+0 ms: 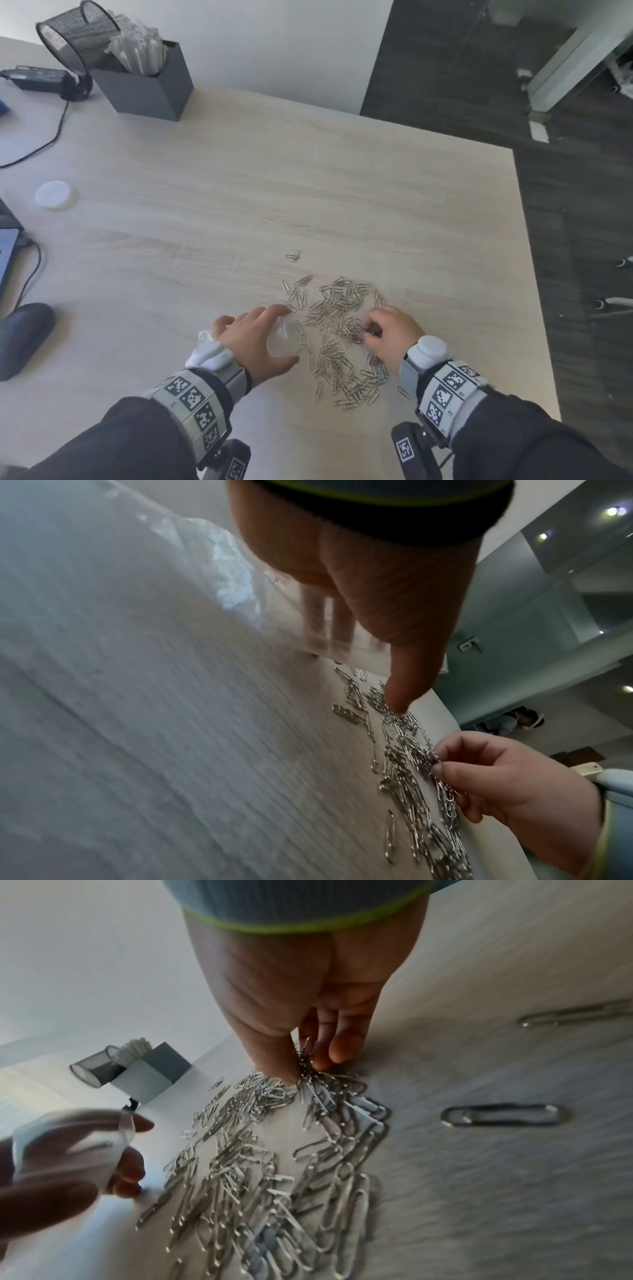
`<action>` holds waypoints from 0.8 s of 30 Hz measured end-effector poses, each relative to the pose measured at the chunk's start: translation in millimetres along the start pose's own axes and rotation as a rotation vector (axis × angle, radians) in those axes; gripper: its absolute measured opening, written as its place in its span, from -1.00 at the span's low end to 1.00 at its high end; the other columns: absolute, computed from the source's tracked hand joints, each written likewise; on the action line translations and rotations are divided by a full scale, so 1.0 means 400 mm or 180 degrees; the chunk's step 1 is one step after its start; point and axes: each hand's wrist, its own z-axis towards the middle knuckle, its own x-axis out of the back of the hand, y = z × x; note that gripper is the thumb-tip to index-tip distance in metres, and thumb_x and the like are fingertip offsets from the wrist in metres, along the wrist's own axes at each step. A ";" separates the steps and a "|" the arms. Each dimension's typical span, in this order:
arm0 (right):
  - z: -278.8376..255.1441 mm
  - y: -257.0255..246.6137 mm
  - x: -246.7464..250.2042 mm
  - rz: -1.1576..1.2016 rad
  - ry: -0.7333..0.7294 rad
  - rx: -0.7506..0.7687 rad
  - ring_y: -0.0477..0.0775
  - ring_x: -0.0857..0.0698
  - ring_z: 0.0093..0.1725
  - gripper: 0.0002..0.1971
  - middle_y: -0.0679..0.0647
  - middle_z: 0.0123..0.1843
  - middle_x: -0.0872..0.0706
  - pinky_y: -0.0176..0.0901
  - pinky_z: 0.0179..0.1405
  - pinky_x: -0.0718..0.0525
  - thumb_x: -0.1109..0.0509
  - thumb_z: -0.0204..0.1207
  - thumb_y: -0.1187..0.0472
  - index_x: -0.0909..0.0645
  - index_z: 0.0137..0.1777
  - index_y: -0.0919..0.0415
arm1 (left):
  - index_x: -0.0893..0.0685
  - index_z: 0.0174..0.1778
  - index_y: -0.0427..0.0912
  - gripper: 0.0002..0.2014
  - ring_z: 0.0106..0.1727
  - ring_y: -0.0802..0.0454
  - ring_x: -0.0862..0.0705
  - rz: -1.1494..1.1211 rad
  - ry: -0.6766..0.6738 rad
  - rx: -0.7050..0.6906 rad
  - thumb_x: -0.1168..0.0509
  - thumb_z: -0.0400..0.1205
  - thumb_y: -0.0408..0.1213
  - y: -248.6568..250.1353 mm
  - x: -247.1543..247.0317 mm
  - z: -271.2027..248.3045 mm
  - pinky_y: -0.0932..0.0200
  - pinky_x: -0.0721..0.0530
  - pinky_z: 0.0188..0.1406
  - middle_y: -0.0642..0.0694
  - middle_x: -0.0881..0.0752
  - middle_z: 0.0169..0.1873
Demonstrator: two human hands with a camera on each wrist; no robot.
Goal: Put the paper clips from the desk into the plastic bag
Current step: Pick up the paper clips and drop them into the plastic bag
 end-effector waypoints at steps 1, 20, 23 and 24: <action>-0.001 0.001 0.003 0.0085 0.0017 -0.0083 -0.04 -0.55 -0.20 -0.90 -0.13 -0.18 -0.56 -0.34 -0.32 -0.40 -0.39 0.41 0.23 -0.60 -0.20 -0.03 | -0.28 0.42 0.45 -0.26 0.41 0.21 -0.59 0.0000 0.0025 0.0012 -0.33 0.32 0.46 0.001 -0.002 0.000 -0.09 -0.11 0.57 0.34 -0.57 0.33; -0.020 -0.226 -0.014 0.2453 -0.0067 -0.0268 -0.11 -0.60 -0.50 -0.95 -0.03 -0.43 -0.65 -0.23 -0.52 -0.63 -0.49 0.45 0.29 -0.68 -0.19 0.15 | -0.35 0.43 0.31 -0.22 0.38 0.19 -0.61 -0.0056 0.0126 -0.0158 -0.33 0.30 0.48 0.054 -0.006 -0.009 0.02 -0.14 0.45 0.28 -0.61 0.33; -0.021 -0.243 -0.027 0.2379 -0.0191 -0.0241 -0.04 -0.67 -0.43 -0.94 -0.02 -0.40 -0.73 -0.09 -0.37 -0.74 -0.51 0.40 0.22 -0.72 -0.17 0.05 | -0.40 0.37 0.28 -0.26 0.32 0.18 -0.65 -0.0052 0.0174 -0.0130 -0.34 0.29 0.46 0.056 -0.012 -0.004 0.00 -0.19 0.43 0.27 -0.65 0.25; -0.022 -0.244 -0.029 0.2342 -0.0225 -0.0232 -0.03 -0.68 -0.44 -0.93 -0.02 -0.39 -0.74 -0.08 -0.33 -0.75 -0.51 0.40 0.20 -0.74 -0.15 0.02 | -0.42 0.33 0.27 -0.29 0.28 0.18 -0.67 -0.0066 0.0180 -0.0130 -0.35 0.29 0.44 0.053 -0.014 -0.002 0.01 -0.23 0.41 0.26 -0.67 0.19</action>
